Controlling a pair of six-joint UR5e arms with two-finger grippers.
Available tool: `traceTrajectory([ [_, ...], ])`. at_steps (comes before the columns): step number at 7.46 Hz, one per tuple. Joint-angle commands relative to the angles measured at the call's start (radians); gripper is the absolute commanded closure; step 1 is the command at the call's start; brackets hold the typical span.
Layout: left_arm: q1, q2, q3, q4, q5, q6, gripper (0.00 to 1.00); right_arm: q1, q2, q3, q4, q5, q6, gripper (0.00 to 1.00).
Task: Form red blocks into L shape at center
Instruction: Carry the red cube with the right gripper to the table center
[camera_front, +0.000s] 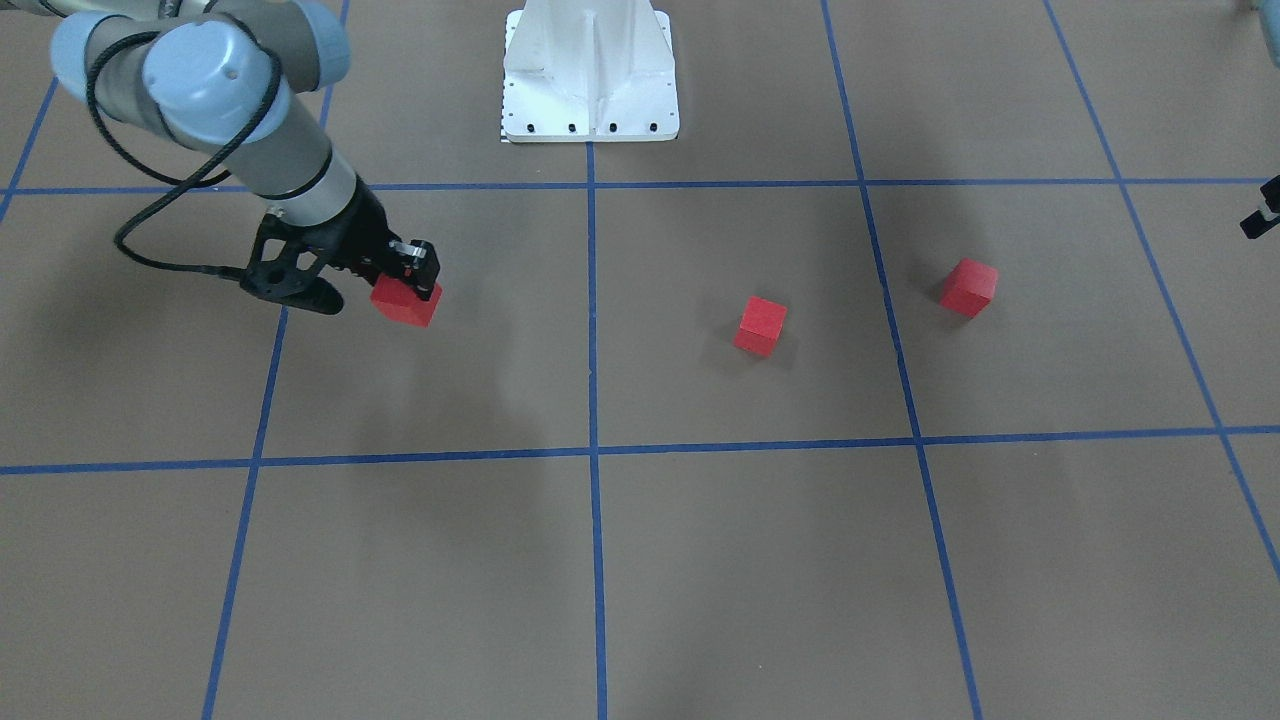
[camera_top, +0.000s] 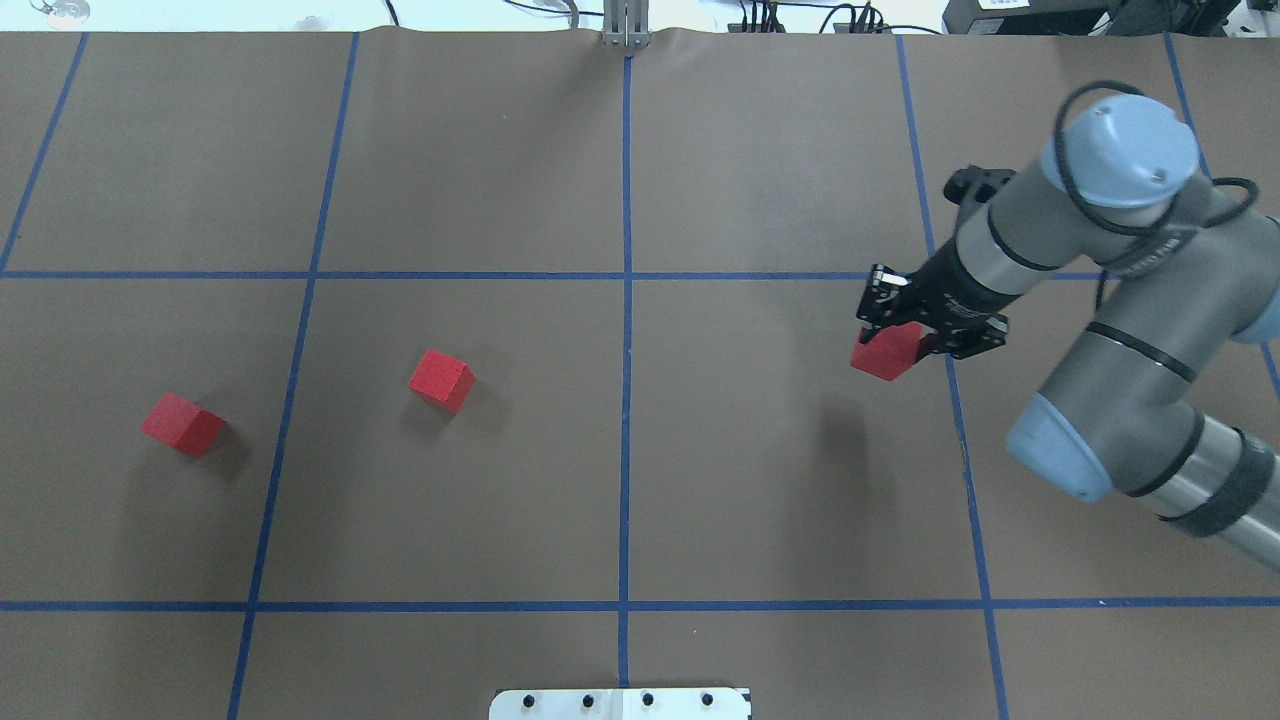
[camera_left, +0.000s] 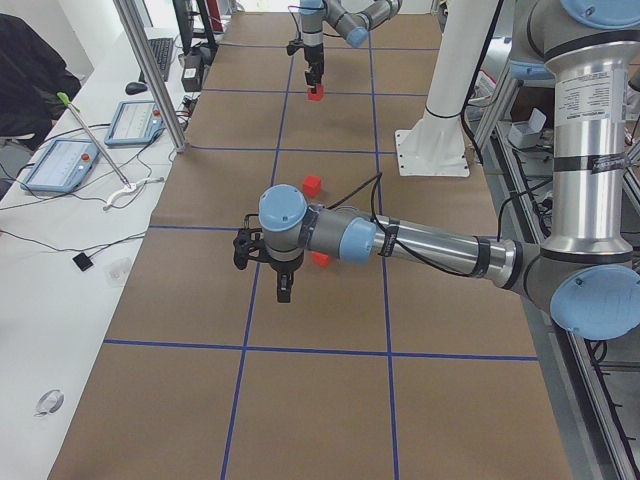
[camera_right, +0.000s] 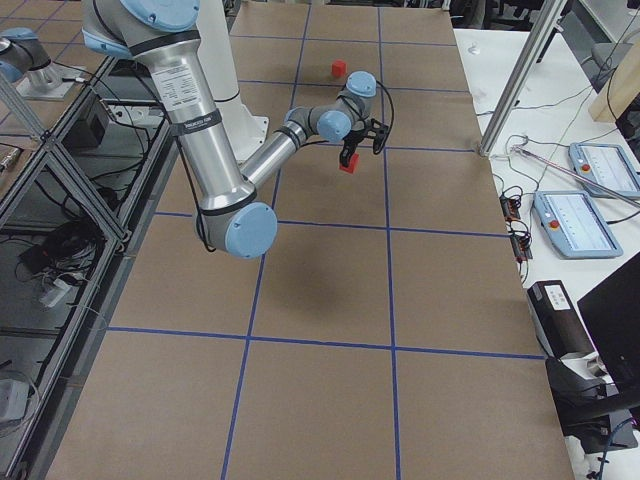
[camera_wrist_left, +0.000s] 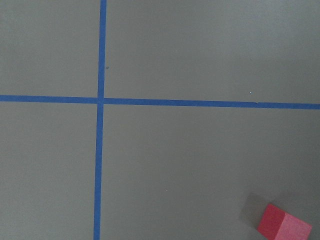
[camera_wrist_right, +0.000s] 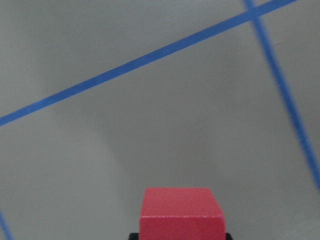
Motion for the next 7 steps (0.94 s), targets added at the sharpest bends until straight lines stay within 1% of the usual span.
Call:
traceTrajectory([
  [1, 0.007, 0.058, 0.0, -0.116, -0.004, -0.001, 0.0, -0.108, 0.159, -0.104, -0.016, -0.113, -0.003, 1.0],
  [2, 0.007, 0.097, 0.002, -0.199, -0.01, -0.003, 0.0, -0.114, 0.257, -0.217, -0.016, -0.116, -0.019, 1.0],
  [3, 0.007, 0.111, 0.005, -0.231, -0.01, -0.004, 0.0, -0.137, 0.276, -0.249, -0.014, -0.118, -0.07, 1.0],
  [4, 0.007, 0.111, 0.009, -0.232, -0.01, -0.004, 0.0, -0.139, 0.29, -0.269, -0.014, -0.124, -0.08, 1.0],
  [5, 0.007, 0.111, 0.01, -0.232, -0.01, -0.004, 0.0, -0.139, 0.305, -0.308, -0.011, -0.124, -0.083, 1.0],
  [7, 0.007, 0.111, 0.013, -0.232, -0.01, -0.004, 0.0, -0.139, 0.334, -0.406, 0.084, -0.125, -0.057, 1.0],
])
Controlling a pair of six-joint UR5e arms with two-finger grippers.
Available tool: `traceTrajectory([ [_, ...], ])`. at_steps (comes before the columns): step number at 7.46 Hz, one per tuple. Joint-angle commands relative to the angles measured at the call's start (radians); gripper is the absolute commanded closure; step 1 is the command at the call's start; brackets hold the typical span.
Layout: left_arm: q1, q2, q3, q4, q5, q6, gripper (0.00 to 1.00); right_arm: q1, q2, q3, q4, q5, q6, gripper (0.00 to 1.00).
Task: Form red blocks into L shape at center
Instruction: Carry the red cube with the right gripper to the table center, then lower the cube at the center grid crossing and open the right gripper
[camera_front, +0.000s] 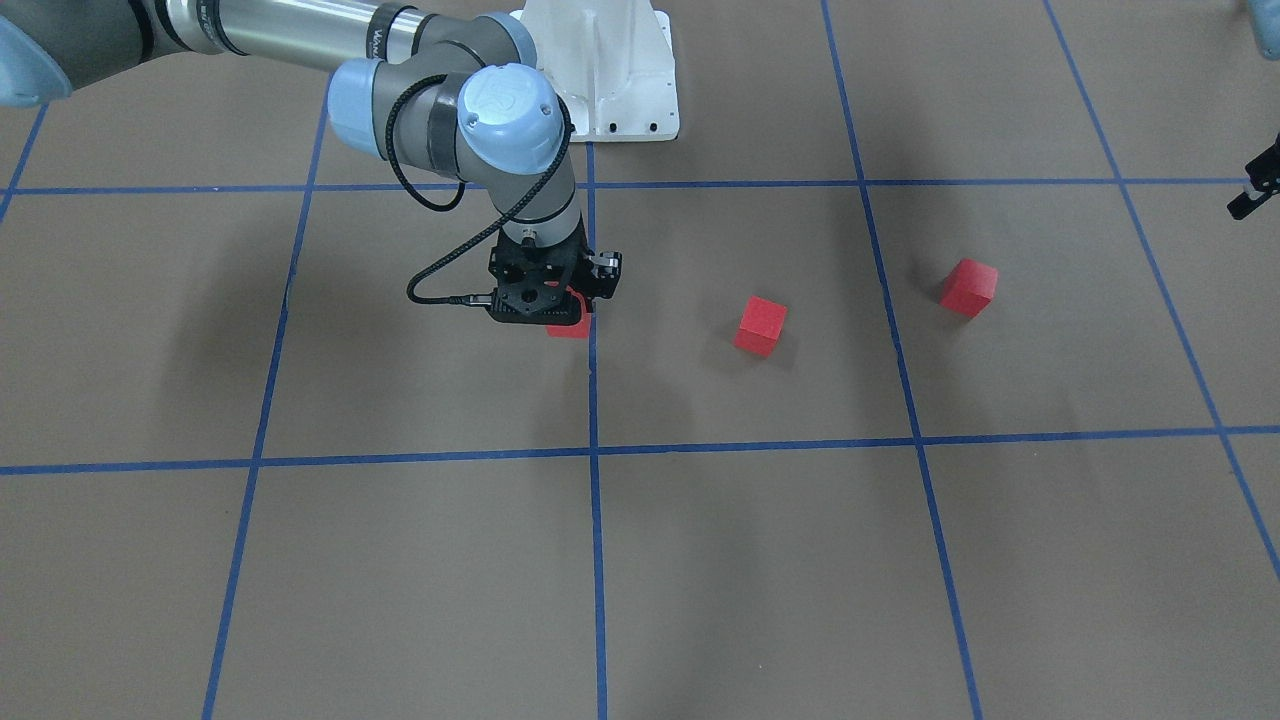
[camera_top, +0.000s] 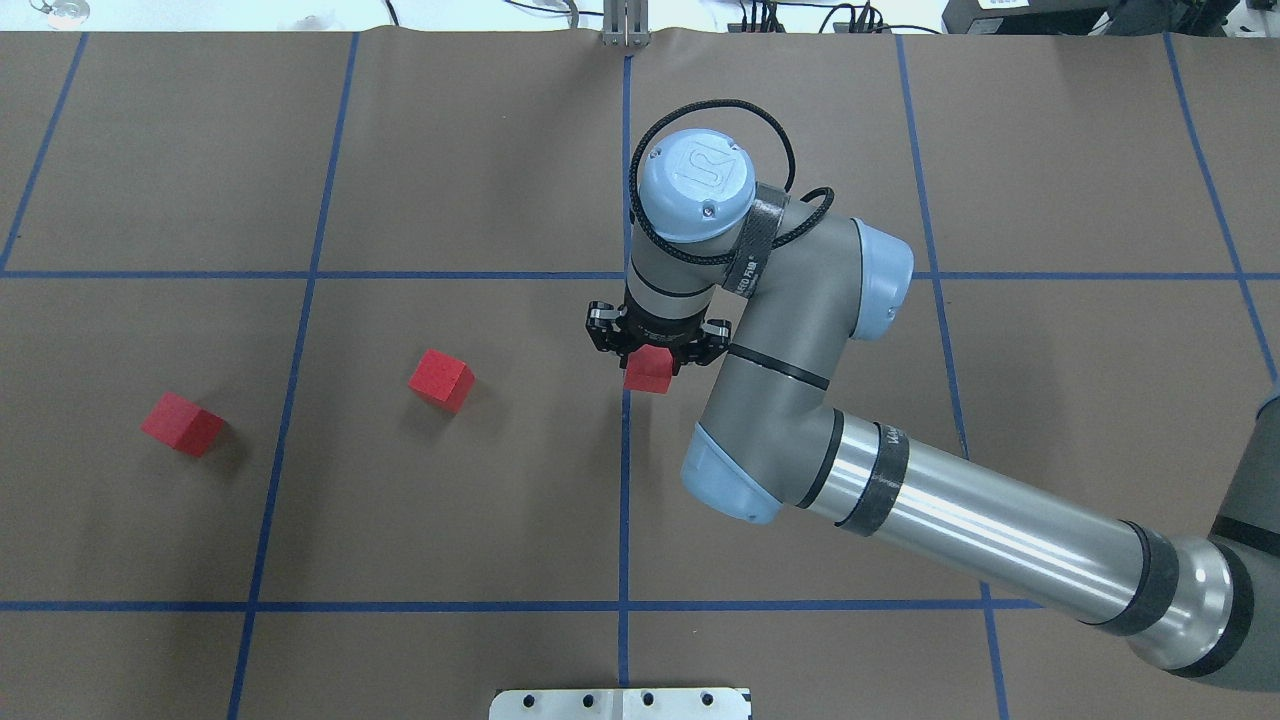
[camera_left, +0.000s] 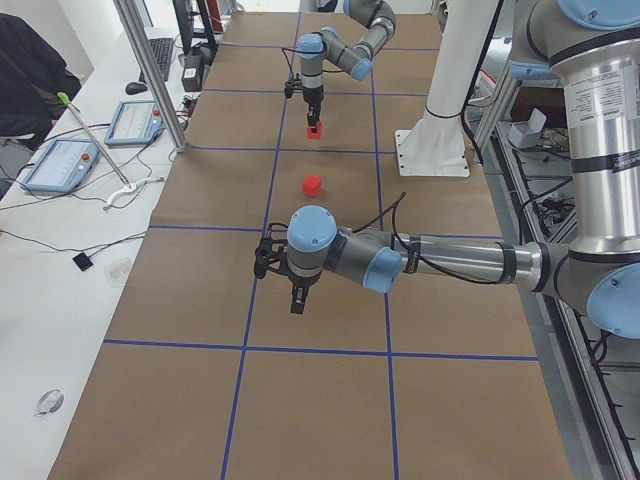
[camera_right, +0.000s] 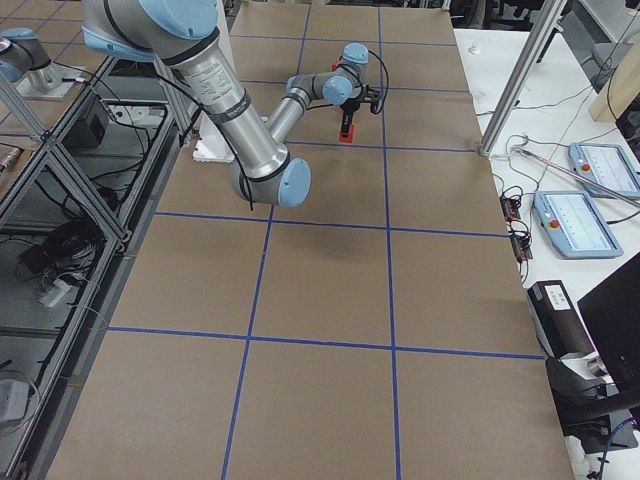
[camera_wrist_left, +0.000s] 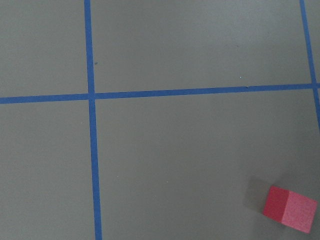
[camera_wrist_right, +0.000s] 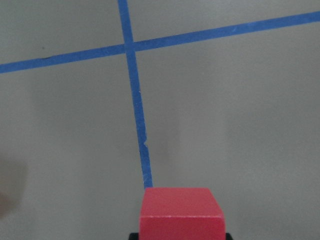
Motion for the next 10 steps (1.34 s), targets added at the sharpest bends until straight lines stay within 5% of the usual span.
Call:
traceTrajectory([
  [1, 0.0, 0.001, 0.003, -0.001, 0.0, 0.0, 0.0, -0.001, 0.051, -0.11, 0.074, -0.001, 0.026, 1.0],
  [10, 0.002, -0.001, 0.006, -0.001, 0.0, 0.0, 0.0, -0.016, 0.07, -0.16, 0.08, -0.036, -0.041, 1.0],
])
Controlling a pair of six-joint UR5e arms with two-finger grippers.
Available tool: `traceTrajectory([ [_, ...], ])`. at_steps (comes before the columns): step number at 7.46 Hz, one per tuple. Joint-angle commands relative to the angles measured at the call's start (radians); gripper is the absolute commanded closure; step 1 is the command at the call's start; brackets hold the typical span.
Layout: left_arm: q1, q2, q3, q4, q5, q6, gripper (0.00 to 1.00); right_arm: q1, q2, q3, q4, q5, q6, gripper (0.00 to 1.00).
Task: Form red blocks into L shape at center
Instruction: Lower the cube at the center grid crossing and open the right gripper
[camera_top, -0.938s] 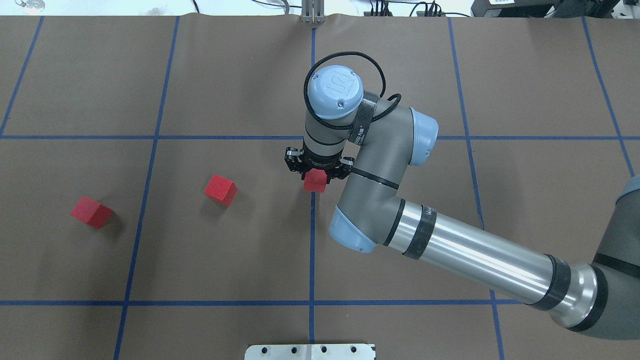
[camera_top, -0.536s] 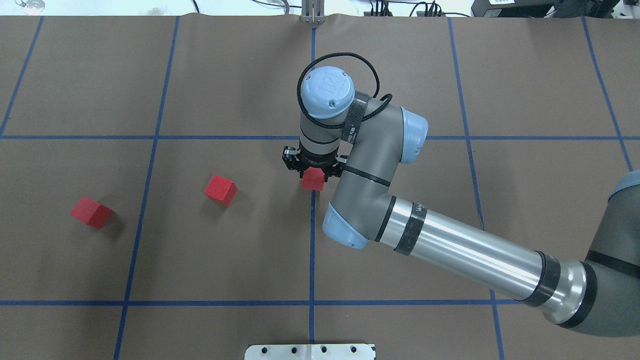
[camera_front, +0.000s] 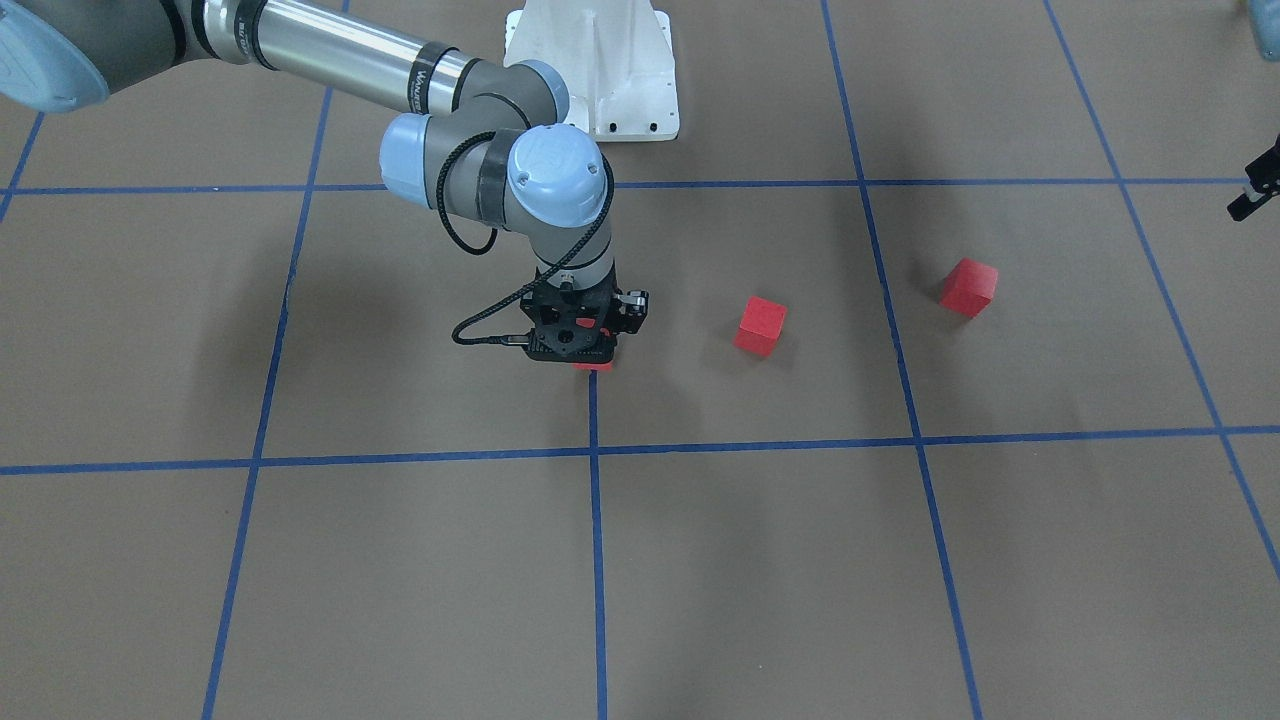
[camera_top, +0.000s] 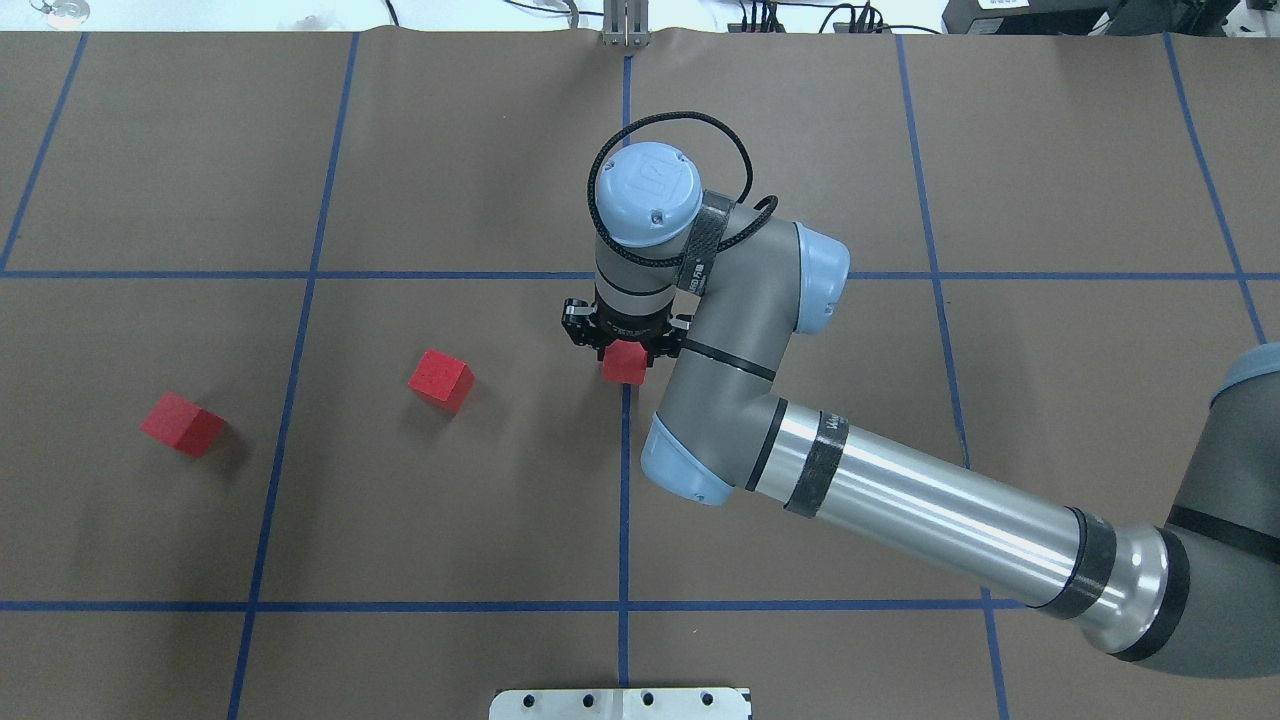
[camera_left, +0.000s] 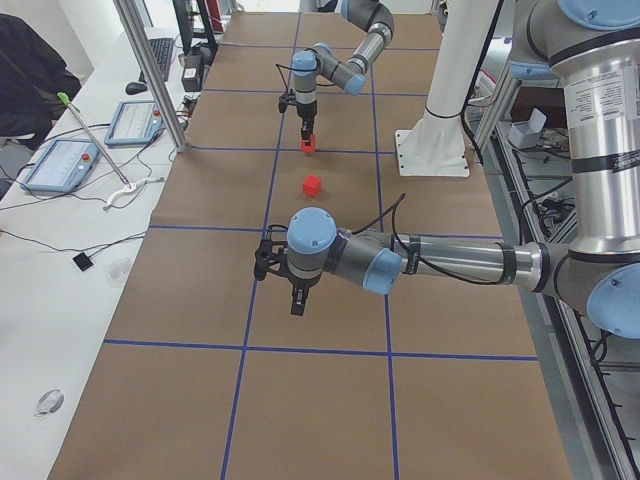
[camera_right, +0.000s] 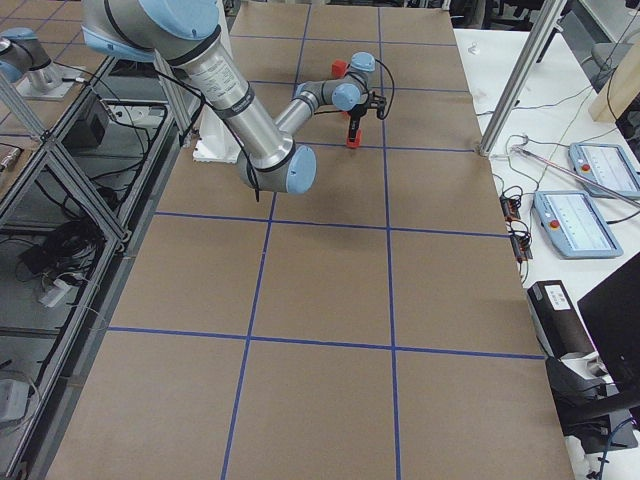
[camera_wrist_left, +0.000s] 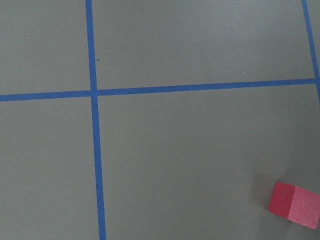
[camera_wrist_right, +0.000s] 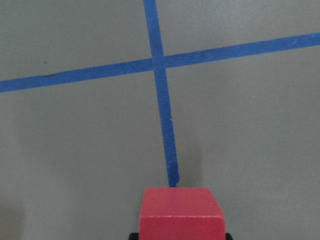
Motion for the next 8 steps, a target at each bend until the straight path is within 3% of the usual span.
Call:
traceTrajectory([
  [1, 0.001, -0.001, 0.0, 0.001, -0.001, 0.0, 0.0, -0.004, -0.003, 0.0, -0.001, -0.005, -0.03, 1.0],
  [5, -0.001, -0.002, -0.002, -0.001, -0.001, 0.0, 0.0, -0.01, -0.004, -0.008, 0.0, -0.007, -0.03, 0.97],
  [6, 0.001, -0.002, -0.002, -0.001, -0.001, 0.0, 0.0, -0.012, -0.003, -0.011, -0.001, -0.007, -0.03, 0.58],
  [8, -0.001, -0.002, -0.002, -0.001, -0.001, 0.0, 0.0, -0.015, -0.001, -0.012, -0.001, -0.019, -0.029, 0.0],
])
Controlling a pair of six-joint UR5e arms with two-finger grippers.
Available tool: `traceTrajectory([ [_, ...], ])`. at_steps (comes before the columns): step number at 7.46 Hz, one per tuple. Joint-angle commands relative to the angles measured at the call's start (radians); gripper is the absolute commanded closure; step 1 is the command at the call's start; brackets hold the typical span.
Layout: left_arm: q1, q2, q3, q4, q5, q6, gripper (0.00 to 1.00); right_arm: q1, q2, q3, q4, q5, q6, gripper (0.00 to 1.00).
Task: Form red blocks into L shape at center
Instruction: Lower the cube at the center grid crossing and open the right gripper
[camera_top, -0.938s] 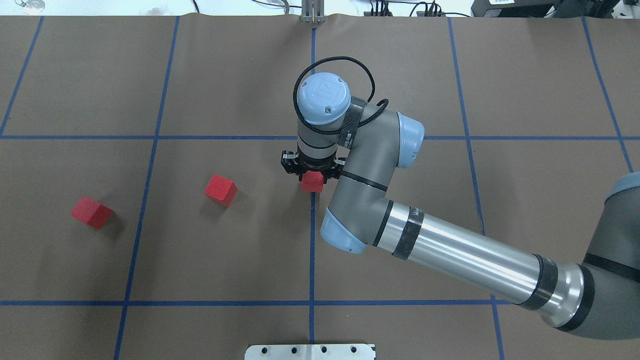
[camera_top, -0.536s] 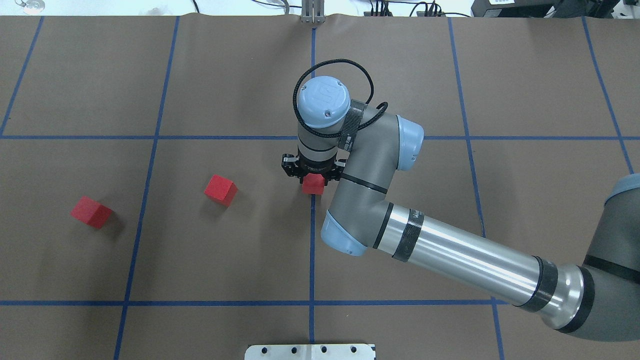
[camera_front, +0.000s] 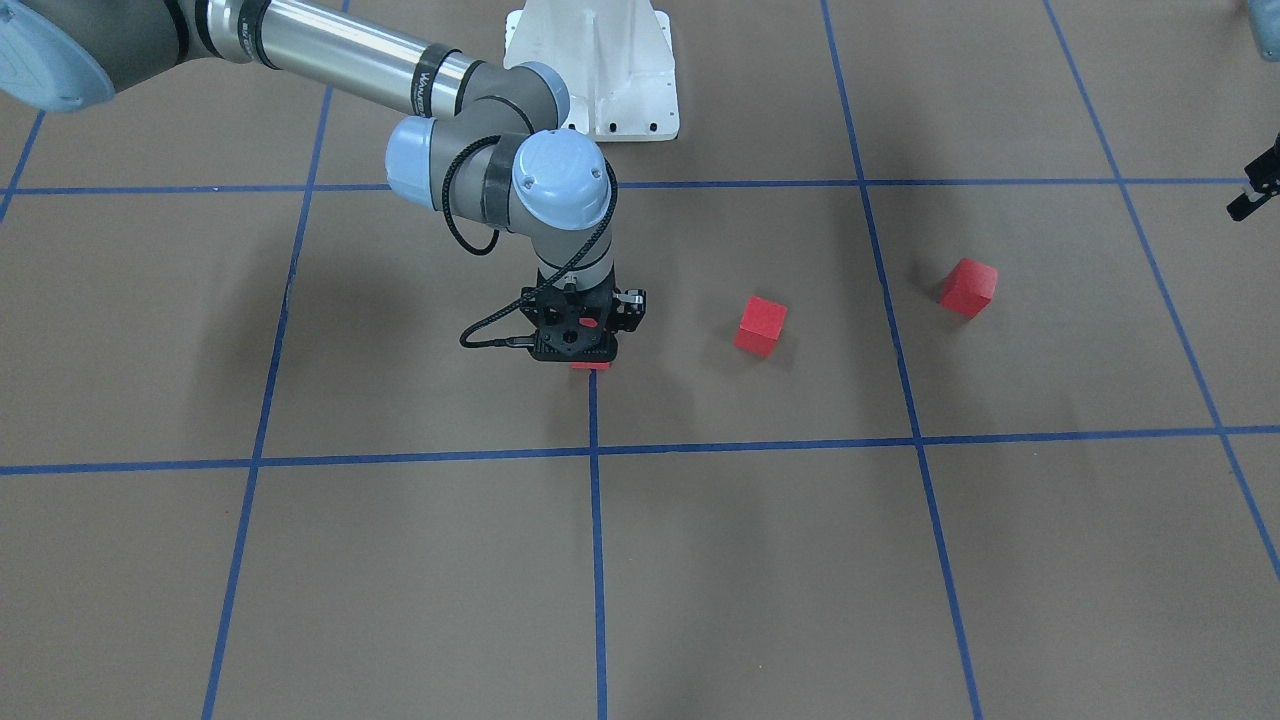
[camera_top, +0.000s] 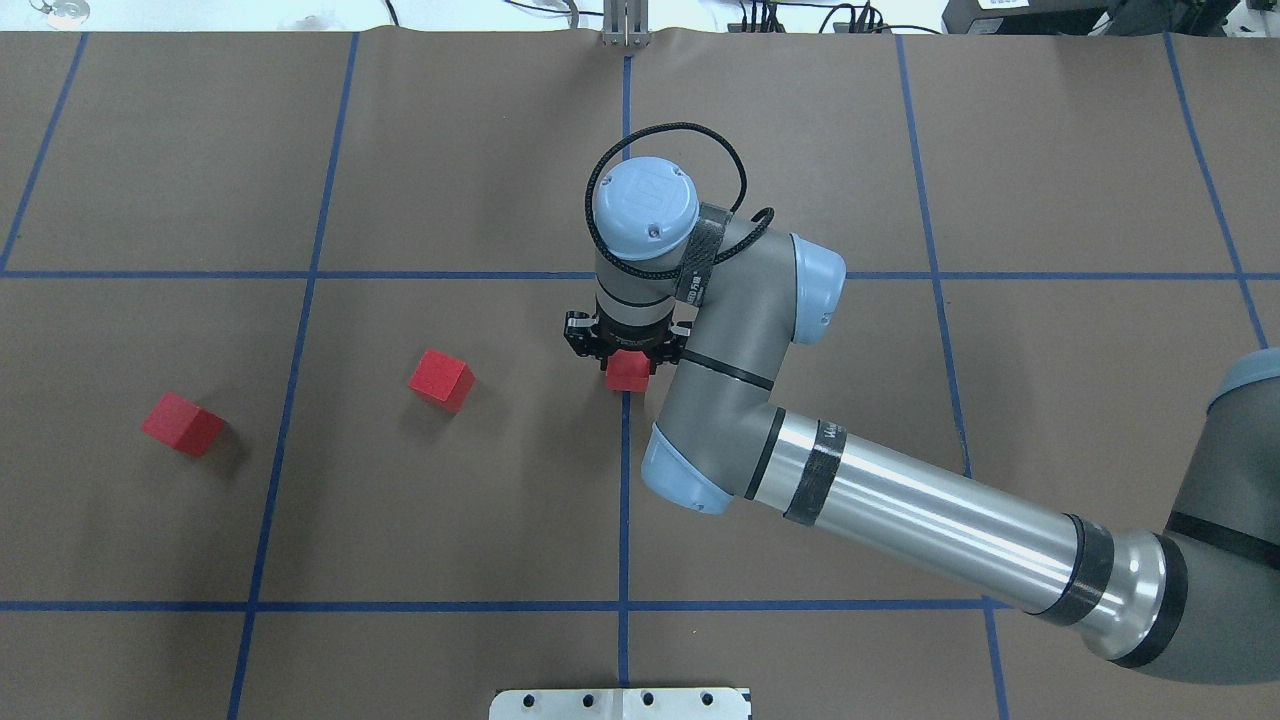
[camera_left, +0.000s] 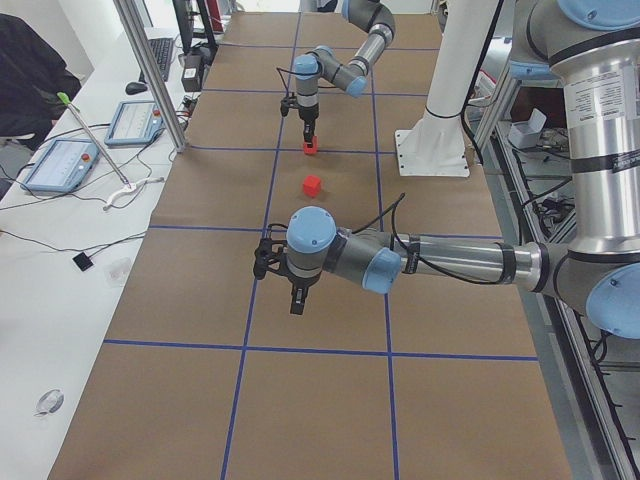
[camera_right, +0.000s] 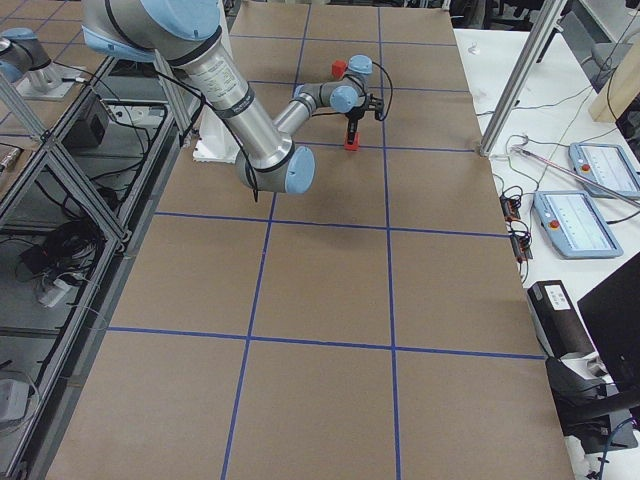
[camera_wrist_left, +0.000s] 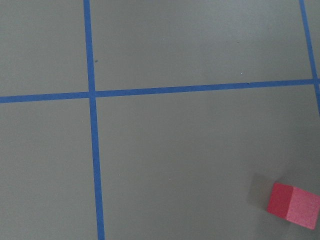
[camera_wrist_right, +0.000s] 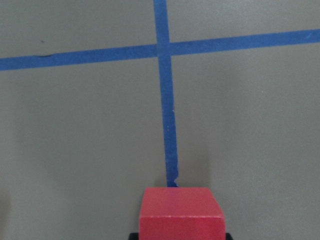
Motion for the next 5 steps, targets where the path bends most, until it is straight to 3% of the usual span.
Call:
traceTrajectory([
  [1, 0.0, 0.0, 0.0, 0.0, 0.0, 0.0, 0.0, -0.002, 0.002, -0.001, 0.001, -0.011, 0.0, 0.0],
  [3, 0.002, -0.015, -0.002, 0.005, 0.0, -0.003, 0.0, 0.001, 0.01, 0.011, 0.002, -0.011, -0.003, 0.0],
  [5, 0.084, -0.121, -0.023, 0.003, -0.032, -0.203, 0.0, 0.051, -0.006, 0.109, -0.008, 0.016, 0.0, 0.0],
])
